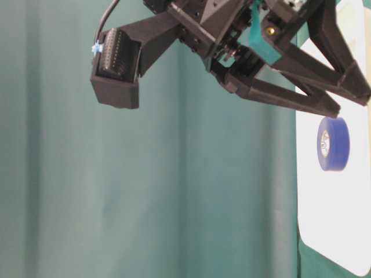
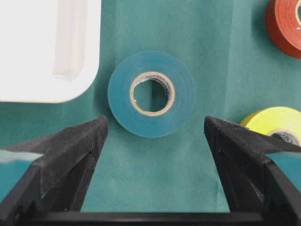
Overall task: Put the tape alternately from left to right into the white case.
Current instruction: 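Release the blue roll in the tray and withdraw the right gripper, then move the left gripper to the yellow roll and grasp it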
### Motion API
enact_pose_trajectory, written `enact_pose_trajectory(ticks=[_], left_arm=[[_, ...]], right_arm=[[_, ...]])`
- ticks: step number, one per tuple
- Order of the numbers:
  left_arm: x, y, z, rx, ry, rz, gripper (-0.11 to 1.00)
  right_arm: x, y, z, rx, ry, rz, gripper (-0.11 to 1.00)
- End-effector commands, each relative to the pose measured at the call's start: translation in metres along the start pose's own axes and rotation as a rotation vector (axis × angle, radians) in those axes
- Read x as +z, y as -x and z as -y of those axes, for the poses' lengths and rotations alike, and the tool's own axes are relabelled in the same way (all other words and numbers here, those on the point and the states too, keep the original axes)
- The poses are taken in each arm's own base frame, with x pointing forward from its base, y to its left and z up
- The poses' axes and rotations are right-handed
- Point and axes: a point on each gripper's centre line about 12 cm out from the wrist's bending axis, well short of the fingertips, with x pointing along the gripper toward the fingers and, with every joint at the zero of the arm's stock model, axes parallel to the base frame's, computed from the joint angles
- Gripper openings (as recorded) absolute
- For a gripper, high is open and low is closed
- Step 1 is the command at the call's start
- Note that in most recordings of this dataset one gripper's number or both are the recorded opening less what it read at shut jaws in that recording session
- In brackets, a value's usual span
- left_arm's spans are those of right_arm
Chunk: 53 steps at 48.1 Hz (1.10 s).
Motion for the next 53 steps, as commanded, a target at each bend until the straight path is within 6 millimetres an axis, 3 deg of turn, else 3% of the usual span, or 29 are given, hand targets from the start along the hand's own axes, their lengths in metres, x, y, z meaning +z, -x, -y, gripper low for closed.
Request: enact_pose_trajectory(ticks=[1, 20, 35, 53], left_arm=[[0.007, 0.002, 0.004, -0.01, -0.005, 0.026, 0.79], [-0.001, 0.002, 0.036, -0.092, -0.056, 0.02, 0.79], [-0.014, -0.001, 0.06, -0.148, 0.082, -0.028, 0.79], [-0.023, -0.013, 0.067, -0.15, 0.126, -0.073, 0.79]], right_arm=[[0.011, 0.009, -0.001, 0.004, 0.003, 0.043, 0.65], [0.01, 0.006, -0.002, 0.006, 0.003, 0.047, 0.65], [0.01, 0.006, -0.002, 0.006, 0.002, 0.046, 0.65], [0.005, 0.003, -0.002, 0.007, 0.005, 0.035, 0.65]])
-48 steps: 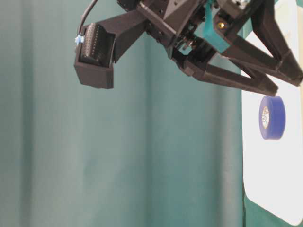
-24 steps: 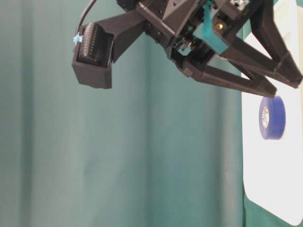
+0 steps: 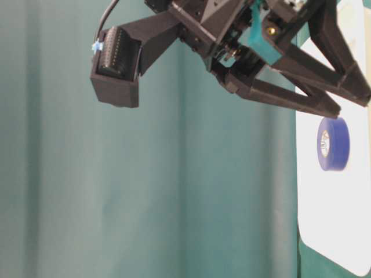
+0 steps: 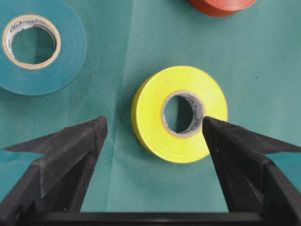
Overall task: Put the tape alternately from left to right into the white case.
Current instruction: 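Move the left gripper to the yellow roll and grasp it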
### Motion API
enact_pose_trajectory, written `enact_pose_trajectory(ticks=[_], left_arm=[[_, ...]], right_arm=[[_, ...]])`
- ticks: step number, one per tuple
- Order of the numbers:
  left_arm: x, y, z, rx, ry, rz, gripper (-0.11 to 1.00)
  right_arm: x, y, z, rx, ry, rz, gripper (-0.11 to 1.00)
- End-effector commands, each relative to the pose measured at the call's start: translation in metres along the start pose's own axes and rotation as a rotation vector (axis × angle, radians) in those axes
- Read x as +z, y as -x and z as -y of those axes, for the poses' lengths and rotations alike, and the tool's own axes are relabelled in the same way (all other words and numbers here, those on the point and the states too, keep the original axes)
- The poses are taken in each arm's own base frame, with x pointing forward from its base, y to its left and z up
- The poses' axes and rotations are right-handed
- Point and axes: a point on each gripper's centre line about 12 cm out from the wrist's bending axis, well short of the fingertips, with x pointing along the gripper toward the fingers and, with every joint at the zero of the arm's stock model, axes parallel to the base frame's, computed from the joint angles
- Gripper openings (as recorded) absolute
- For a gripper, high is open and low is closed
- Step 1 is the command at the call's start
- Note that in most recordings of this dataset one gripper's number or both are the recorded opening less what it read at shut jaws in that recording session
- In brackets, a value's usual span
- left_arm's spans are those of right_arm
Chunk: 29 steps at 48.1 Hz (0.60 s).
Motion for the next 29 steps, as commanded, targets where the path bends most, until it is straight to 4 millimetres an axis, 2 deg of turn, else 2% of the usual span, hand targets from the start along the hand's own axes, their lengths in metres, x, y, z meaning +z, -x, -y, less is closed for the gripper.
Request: enact_pose_trajectory(ticks=[1, 29], left_arm=[[0.007, -0.001, 0.004, -0.013, 0.002, 0.025, 0.79], [0.0, -0.04, 0.007, 0.02, 0.01, -0.069, 0.79]], right_arm=[[0.007, 0.004, -0.001, 0.004, 0.003, 0.029, 0.65], [0.003, 0.003, -0.002, 0.009, 0.002, 0.039, 0.65]])
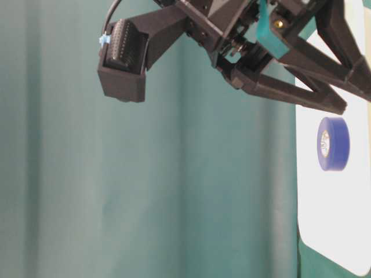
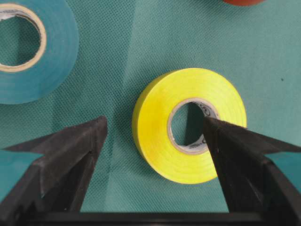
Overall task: Put the tape alternately from left to right into the white case.
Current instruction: 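Move the left gripper to the yellow roll and grasp it, then lift the yellow roll with the left gripper toward the tray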
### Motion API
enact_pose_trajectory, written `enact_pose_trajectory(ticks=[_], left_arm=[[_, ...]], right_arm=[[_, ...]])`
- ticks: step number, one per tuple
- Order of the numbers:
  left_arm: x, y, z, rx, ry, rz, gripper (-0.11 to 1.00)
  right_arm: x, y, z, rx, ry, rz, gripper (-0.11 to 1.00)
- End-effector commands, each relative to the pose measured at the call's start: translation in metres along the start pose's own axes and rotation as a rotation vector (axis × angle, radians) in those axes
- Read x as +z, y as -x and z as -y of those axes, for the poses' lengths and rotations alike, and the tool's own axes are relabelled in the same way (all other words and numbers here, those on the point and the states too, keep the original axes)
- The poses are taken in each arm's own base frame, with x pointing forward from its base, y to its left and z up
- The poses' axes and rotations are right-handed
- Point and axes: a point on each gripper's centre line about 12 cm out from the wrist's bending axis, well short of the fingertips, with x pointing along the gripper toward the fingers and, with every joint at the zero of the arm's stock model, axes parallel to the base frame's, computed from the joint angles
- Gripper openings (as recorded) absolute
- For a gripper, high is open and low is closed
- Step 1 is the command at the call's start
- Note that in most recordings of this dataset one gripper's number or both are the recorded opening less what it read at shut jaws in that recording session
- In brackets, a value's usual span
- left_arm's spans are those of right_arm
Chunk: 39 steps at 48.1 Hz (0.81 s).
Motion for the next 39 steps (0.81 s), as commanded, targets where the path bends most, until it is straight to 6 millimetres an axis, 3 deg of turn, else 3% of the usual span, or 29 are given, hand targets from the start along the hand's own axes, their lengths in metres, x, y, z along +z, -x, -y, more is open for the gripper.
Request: enact_pose_trajectory(ticks=[1, 39], left_arm=[[0.006, -0.002, 0.006, -0.011, -0.002, 0.012, 0.79], [0.0, -0.024, 0.004, 0.021, -0.012, -0.053, 0.79]], right_arm=[[0.007, 0.004, -0.001, 0.004, 0.005, 0.028, 0.65], [0.008, 0.004, -0.001, 0.005, 0.003, 0.032, 0.65]])
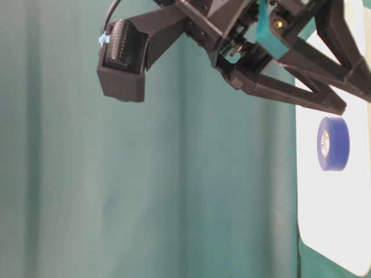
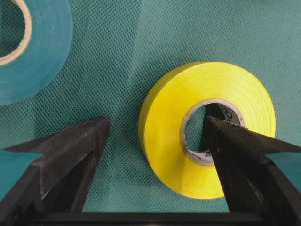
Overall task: Put the tape alternately from left to right into the white case.
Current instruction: 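Lift the yellow roll with the left gripper toward the tray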
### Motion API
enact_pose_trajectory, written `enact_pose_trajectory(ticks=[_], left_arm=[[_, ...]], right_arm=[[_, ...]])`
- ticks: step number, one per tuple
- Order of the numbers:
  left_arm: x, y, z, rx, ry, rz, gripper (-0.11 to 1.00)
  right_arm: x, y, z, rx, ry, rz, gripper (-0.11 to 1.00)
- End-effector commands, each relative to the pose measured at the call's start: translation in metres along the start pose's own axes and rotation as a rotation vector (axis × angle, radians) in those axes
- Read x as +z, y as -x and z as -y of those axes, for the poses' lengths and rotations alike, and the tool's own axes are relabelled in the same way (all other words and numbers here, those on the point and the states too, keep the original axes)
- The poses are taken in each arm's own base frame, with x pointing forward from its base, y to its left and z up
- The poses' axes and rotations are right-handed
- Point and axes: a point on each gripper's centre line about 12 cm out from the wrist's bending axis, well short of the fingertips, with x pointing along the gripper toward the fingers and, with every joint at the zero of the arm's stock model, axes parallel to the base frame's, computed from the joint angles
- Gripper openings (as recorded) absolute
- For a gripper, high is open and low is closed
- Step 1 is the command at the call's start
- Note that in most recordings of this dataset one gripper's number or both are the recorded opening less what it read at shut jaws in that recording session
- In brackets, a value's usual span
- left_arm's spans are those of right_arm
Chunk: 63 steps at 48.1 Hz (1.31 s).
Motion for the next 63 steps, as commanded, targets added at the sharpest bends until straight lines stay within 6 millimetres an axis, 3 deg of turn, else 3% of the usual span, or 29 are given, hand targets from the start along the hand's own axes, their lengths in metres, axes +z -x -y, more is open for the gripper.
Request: enact_pose_trajectory(ticks=[1, 11, 14, 22, 28, 46, 63], left_arm=[[0.007, 0.003, 0.006, -0.015, -0.012, 0.023, 0.79], [0.005, 0.002, 0.008, -0.016, -0.024, 0.012, 0.73], [0.004, 0.002, 0.009, -0.014, -0.028, 0.008, 0.61], [0.003, 0.003, 0.009, -0.013, -0.031, 0.002, 0.16], [0.005, 0.005, 0.01, -0.017, -0.033, 0.01, -0.03], [0.013, 0.012, 0.018, -0.038, -0.042, 0.039, -0.03], [0.03, 0.054, 0.035, -0.083, -0.077, 0.095, -0.03]], right_arm=[[0.008, 0.004, -0.001, 0.004, 0.005, 0.029, 0.65], [0.007, 0.003, -0.001, 0.004, 0.003, 0.026, 0.65], [0.007, 0.003, -0.001, 0.004, 0.003, 0.027, 0.65], [0.007, 0.003, -0.001, 0.004, 0.003, 0.027, 0.65], [0.007, 0.003, -0.001, 0.004, 0.005, 0.028, 0.65], [0.007, 0.003, -0.001, 0.004, 0.003, 0.027, 0.65], [0.007, 0.003, -0.001, 0.004, 0.003, 0.027, 0.65]])
